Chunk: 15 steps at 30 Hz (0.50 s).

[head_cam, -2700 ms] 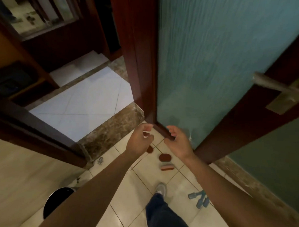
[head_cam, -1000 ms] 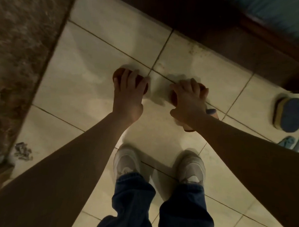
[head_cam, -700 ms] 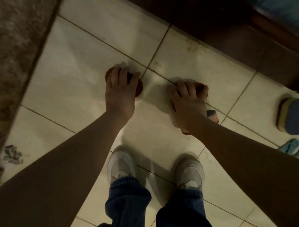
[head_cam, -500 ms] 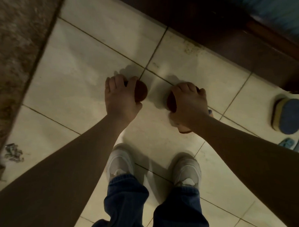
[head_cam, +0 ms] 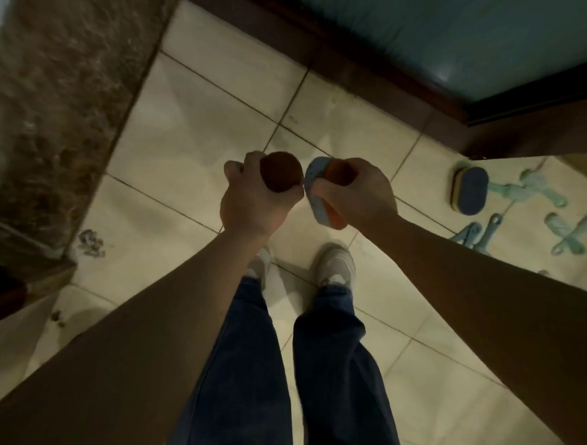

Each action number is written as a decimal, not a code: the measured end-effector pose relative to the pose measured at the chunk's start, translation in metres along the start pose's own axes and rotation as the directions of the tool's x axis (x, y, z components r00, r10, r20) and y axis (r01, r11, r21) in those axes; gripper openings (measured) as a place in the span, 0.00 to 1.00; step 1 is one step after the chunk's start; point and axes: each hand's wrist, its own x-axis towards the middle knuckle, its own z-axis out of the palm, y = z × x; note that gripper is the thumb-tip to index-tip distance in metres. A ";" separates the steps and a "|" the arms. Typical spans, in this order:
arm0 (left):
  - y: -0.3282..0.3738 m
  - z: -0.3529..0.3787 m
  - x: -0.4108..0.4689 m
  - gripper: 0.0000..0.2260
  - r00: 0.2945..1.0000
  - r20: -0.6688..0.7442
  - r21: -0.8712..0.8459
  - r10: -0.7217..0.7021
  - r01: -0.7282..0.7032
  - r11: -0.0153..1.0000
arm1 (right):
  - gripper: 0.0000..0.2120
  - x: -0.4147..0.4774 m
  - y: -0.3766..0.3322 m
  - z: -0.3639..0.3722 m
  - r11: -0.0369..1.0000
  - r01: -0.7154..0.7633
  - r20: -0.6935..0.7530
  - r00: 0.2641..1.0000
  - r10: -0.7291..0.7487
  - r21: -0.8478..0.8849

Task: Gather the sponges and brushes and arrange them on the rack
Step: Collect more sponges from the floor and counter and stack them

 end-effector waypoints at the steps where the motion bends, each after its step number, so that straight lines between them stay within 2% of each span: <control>1: 0.008 -0.012 -0.014 0.34 1.000 0.009 -0.033 -0.016 0.017 0.999 | 0.21 -0.019 -0.007 -0.009 1.000 -0.001 -0.008 1.000 0.001 0.026; 5: 0.043 -0.065 -0.075 0.32 0.999 0.046 -0.139 -0.003 0.009 0.990 | 0.20 -0.096 -0.039 -0.049 0.985 -0.027 -0.093 0.995 0.044 0.172; 8: 0.075 -0.106 -0.117 0.32 0.995 0.082 -0.170 0.057 -0.042 0.985 | 0.27 -0.152 -0.063 -0.072 0.928 -0.065 -0.170 0.976 0.135 0.367; 12: 0.124 -0.161 -0.167 0.31 0.981 0.116 -0.194 0.156 -0.131 0.972 | 0.34 -0.221 -0.097 -0.097 0.852 -0.076 -0.246 0.941 0.234 0.518; 15: 0.159 -0.193 -0.201 0.30 0.960 0.163 -0.193 0.228 -0.196 0.961 | 0.30 -0.267 -0.117 -0.116 0.782 -0.037 -0.302 0.910 0.283 0.622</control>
